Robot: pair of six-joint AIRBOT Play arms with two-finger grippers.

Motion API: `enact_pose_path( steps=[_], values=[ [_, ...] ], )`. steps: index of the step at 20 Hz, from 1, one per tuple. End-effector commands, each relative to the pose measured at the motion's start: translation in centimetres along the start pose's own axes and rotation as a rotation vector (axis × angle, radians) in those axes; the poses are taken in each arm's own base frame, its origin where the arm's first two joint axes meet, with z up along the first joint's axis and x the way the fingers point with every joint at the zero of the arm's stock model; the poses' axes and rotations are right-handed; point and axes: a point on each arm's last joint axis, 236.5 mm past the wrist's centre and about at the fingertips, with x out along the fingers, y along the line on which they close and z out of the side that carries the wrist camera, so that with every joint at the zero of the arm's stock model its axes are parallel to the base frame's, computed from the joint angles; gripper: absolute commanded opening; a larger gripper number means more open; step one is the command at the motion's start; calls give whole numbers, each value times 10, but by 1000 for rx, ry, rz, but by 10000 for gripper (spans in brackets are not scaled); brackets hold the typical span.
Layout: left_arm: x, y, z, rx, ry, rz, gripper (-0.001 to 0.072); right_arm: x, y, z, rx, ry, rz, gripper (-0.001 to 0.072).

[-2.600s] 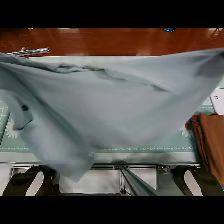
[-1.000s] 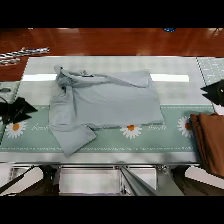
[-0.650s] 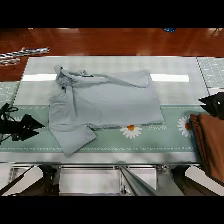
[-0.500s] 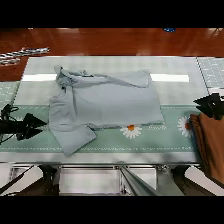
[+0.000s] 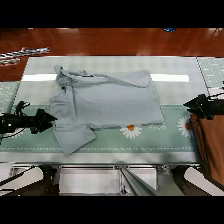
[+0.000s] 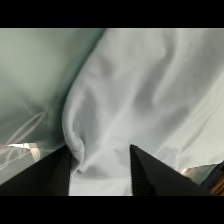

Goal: Fold the shirts.

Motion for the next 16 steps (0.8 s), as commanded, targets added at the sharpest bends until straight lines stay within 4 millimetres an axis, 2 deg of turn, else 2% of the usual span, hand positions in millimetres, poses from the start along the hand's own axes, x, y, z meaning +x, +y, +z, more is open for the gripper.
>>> enact_pose_path(
  steps=[1,2,3,4,5,8,12,16],
  values=[
    [13,-8,6,87,-2,37,91,1,-12,-9,-14,38,-56,407],
    [12,-12,6,98,1,35,19,-1,-30,-14,-9,59,-132,408],
    [11,-15,4,106,12,30,19,-4,-52,-21,29,81,-226,408],
    [10,-17,3,109,21,26,19,-3,-62,-30,60,117,-261,407],
    [9,-18,2,111,28,22,19,2,-63,-41,73,168,-249,407],
    [9,-19,-1,111,41,18,19,27,-55,-67,130,280,-142,407],
    [9,-19,-3,111,48,17,19,57,-33,-80,85,363,-81,407],
    [9,-21,-7,106,65,13,19,91,-9,-75,33,359,-55,407]
  ],
)
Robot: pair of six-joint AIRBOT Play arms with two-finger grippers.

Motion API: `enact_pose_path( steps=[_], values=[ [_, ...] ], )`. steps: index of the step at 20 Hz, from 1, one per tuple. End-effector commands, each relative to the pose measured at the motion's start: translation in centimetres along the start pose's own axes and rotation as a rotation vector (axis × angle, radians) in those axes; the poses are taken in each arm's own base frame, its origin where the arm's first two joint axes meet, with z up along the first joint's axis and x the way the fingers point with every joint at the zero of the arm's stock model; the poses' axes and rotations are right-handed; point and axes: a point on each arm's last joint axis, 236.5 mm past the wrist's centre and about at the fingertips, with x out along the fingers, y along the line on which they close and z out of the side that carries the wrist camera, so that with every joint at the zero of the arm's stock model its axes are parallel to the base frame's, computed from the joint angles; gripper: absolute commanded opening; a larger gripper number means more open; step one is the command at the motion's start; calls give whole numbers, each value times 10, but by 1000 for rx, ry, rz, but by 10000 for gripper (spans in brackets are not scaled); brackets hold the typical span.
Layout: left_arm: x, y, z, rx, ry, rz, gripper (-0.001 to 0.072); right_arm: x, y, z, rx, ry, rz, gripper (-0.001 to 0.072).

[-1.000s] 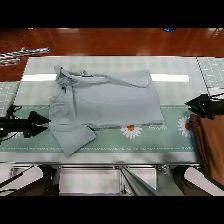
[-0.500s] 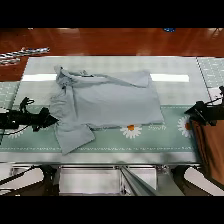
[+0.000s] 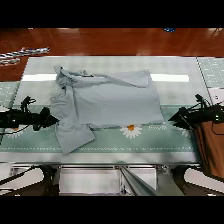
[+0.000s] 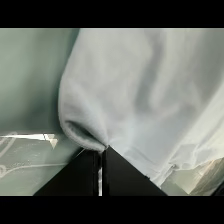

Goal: Fold the shirts.

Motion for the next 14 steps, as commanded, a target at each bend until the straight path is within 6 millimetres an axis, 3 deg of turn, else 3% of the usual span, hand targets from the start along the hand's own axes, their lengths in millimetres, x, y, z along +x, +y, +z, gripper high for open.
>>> enact_pose_path(
  steps=[1,6,7,9,11,12,14],
  values=[
    [0,-2,-3,-4,14,-5,19,24,28,11,-46,10,32,408],
    [0,-2,-2,-4,11,-4,19,56,67,15,-129,77,39,406],
    [0,-2,-2,-4,11,-4,19,59,75,19,-147,67,36,321],
    [0,-3,-3,-3,14,-7,19,57,95,26,-227,52,44,25],
    [-12,-16,6,23,-4,-25,19,37,125,33,-315,29,78,23],
    [-26,-33,17,56,-36,-54,19,18,144,41,-363,-11,92,23],
    [-73,-90,51,141,-189,-162,19,-40,192,64,-471,-163,124,22]
  ],
)
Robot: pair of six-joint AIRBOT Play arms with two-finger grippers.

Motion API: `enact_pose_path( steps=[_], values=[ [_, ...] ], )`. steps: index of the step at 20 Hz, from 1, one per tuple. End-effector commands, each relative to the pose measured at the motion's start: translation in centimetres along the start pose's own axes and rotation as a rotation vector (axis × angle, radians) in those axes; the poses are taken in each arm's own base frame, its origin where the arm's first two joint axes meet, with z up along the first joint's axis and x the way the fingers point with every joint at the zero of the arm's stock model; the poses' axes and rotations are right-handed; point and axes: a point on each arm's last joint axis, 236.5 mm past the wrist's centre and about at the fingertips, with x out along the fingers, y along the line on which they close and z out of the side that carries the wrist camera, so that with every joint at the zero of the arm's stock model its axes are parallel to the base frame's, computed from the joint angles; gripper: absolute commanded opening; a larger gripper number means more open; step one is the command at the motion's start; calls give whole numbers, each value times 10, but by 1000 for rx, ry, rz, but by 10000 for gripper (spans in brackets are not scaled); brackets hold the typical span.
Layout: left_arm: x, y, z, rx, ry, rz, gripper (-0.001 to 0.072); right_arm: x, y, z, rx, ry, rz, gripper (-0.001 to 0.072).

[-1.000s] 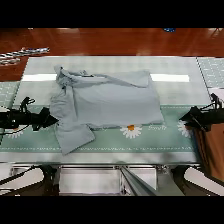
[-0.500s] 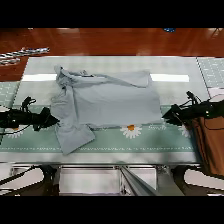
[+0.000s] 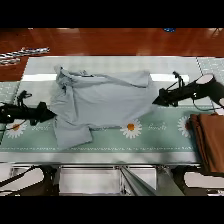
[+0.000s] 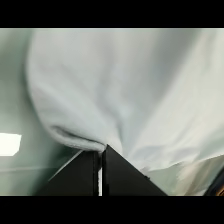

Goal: Fold the shirts.

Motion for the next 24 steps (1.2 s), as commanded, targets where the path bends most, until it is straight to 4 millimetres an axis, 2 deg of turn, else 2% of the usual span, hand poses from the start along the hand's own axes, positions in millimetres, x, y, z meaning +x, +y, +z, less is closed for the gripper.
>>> enact_pose_path(
  steps=[1,2,3,4,5,6,8,10,11,13,16,18,20,24],
  values=[
    [-68,-94,54,126,-229,-188,19,-82,77,55,-203,-216,25,22],
    [-107,-142,69,208,-348,-282,19,-119,104,71,-272,-318,19,22],
    [-146,-184,76,295,-448,-354,19,-162,133,83,-348,-433,1,22],
    [-187,-221,73,387,-538,-394,19,-206,161,87,-413,-544,-20,22],
    [-220,-249,66,478,-610,-401,19,-246,185,85,-471,-643,-46,23],
    [-255,-277,54,569,-687,-406,19,-286,209,77,-530,-744,-69,22],
    [-312,-321,27,703,-820,-418,19,-349,250,46,-626,-911,-83,22],
    [-358,-354,-4,786,-921,-434,19,-393,271,9,-688,-1037,-118,22],
    [-376,-367,-23,842,-968,-428,19,-410,271,-9,-699,-1086,-161,22],
    [-405,-377,-53,906,-1065,-374,19,-443,266,-47,-692,-1175,-256,22],
    [-436,-368,-86,936,-1231,-191,19,-469,254,-104,-668,-1241,-356,23],
    [-447,-359,-110,926,-1313,-82,19,-470,245,-133,-651,-1225,-386,22],
    [-456,-350,-137,925,-1376,-1,19,-460,233,-152,-633,-1167,-413,23],
    [-494,-307,-189,860,-1531,150,19,-440,207,-163,-552,-1048,-448,23]
  ],
)
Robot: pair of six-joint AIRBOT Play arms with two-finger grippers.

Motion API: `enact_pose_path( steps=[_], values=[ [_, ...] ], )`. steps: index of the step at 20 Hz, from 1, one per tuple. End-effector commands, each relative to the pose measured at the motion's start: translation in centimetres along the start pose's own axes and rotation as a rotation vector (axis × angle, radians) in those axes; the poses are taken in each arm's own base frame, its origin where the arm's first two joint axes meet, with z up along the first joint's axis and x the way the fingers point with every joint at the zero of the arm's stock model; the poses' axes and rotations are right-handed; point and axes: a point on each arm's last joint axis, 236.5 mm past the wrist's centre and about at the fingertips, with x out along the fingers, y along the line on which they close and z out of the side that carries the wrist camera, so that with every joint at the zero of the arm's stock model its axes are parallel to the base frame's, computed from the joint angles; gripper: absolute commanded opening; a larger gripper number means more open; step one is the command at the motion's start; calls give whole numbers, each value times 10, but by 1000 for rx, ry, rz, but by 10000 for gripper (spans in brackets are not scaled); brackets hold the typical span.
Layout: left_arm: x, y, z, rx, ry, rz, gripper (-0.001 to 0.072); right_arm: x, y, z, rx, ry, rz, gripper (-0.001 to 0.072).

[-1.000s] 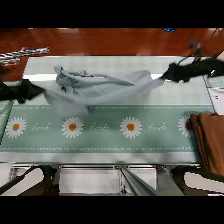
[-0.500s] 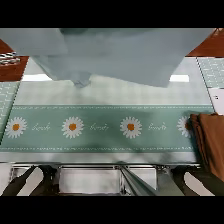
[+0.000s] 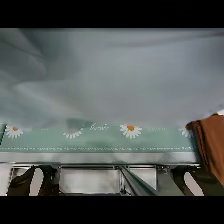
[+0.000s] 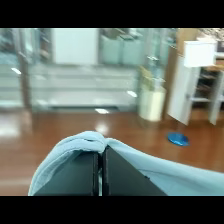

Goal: Fold the shirts.

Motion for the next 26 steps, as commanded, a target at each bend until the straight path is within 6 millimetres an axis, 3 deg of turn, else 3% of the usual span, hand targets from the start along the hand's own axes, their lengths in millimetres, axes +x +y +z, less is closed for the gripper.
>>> enact_pose_path(
  steps=[1,2,4,8,12,14,18,20,22,26],
  values=[
    [-64,37,9,49,-54,226,19,-7,-5,-29,35,107,-29,23],
    [-66,43,0,34,-20,244,19,-1,-5,-35,47,128,-24,22],
    [-46,56,-39,-1,123,257,19,21,-7,-53,66,202,-13,22],
    [24,79,-154,-169,446,220,19,96,-7,-111,114,408,47,23],
    [108,74,-288,-340,702,38,19,200,14,-191,202,597,196,22],
    [150,84,-367,-444,809,22,19,260,21,-233,208,663,222,22],
    [221,117,-477,-537,980,79,19,372,6,-298,308,740,183,22],
    [258,128,-510,-554,1028,78,19,421,-3,-311,384,737,188,22],
    [288,133,-535,-620,1074,92,19,458,-5,-319,408,766,203,22],
    [310,125,-563,-689,1201,73,19,493,-7,-330,477,801,193,22]
  ],
)
